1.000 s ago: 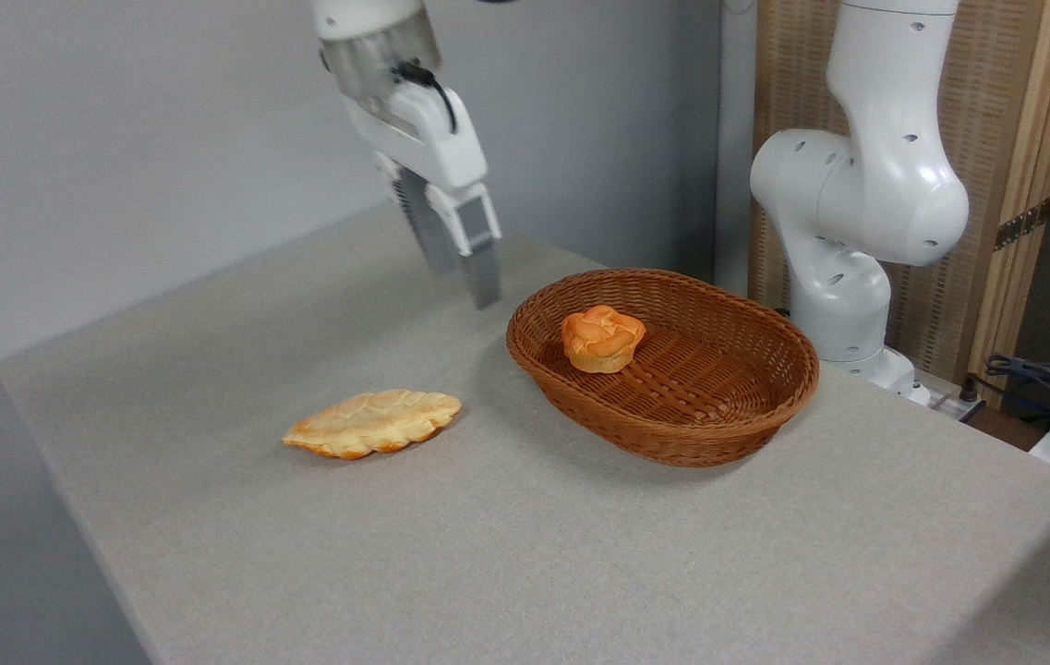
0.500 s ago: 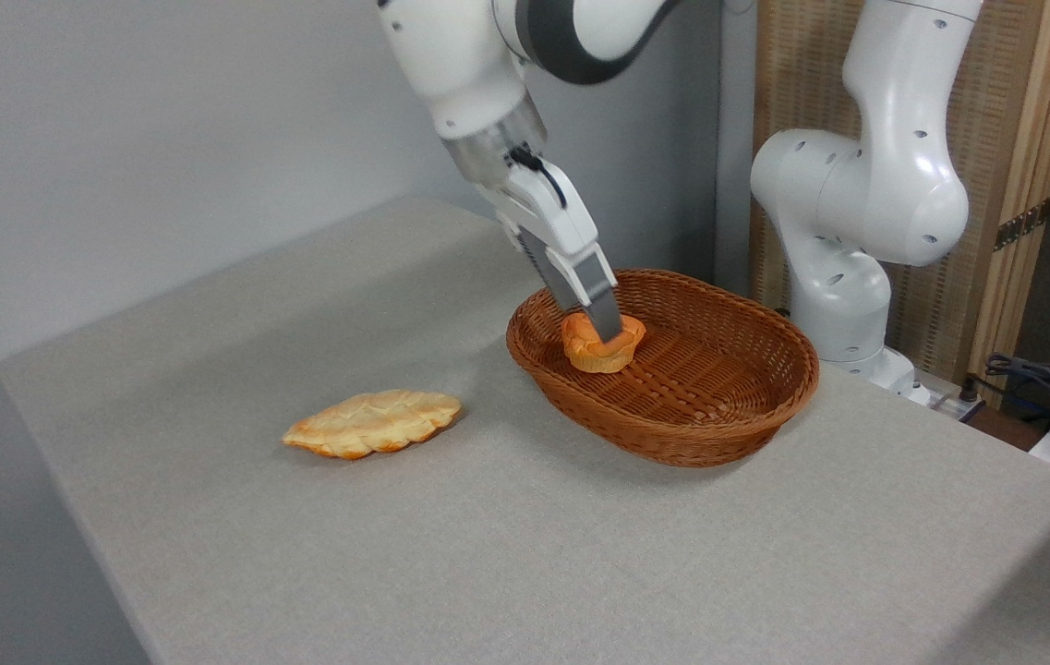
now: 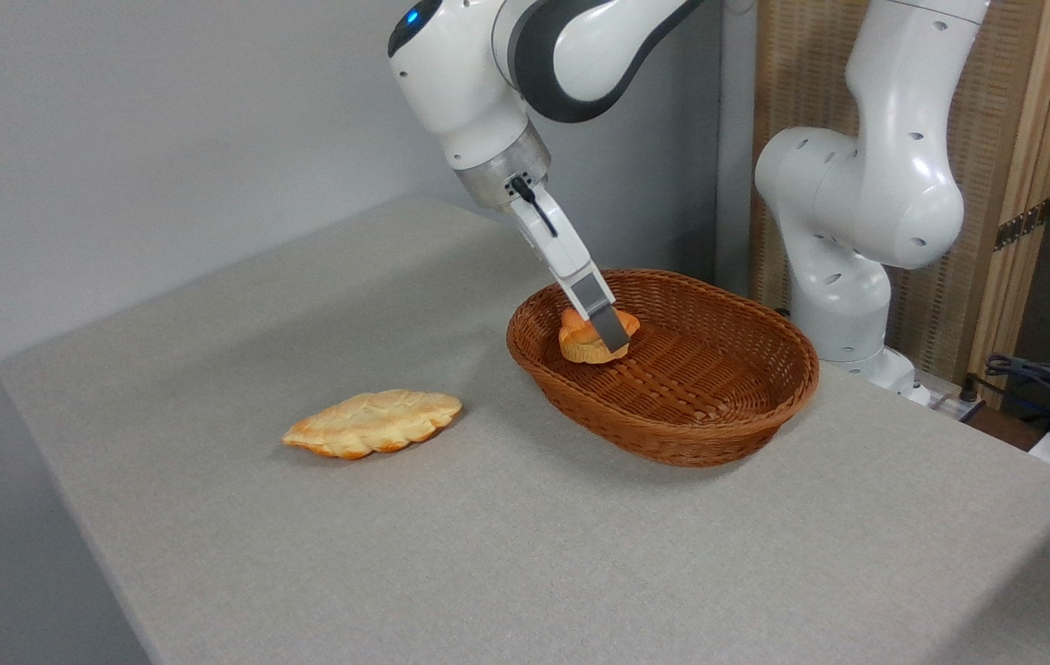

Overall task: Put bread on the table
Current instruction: 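Move the gripper down into the wicker basket onto the orange roll, then close the gripper on the orange roll and lift it from the basket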

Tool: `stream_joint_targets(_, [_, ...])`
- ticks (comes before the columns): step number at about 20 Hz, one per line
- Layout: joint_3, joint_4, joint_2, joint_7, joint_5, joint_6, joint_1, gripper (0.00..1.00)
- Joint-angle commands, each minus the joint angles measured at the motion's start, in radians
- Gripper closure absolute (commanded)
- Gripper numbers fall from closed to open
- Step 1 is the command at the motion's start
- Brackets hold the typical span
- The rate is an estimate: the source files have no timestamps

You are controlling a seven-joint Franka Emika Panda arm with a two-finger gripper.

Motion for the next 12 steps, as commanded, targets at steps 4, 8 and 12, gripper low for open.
stream_joint_targets(4, [0.007, -0.005, 0.043, 0.014, -0.017, 0.055, -0.01, 0.16])
stream_joint_targets(8, [0.008, -0.002, 0.049, 0.071, -0.053, 0.055, -0.01, 0.7])
stream_joint_targets(12, [0.01, -0.001, 0.047, 0.094, -0.058, 0.052, -0.008, 0.71])
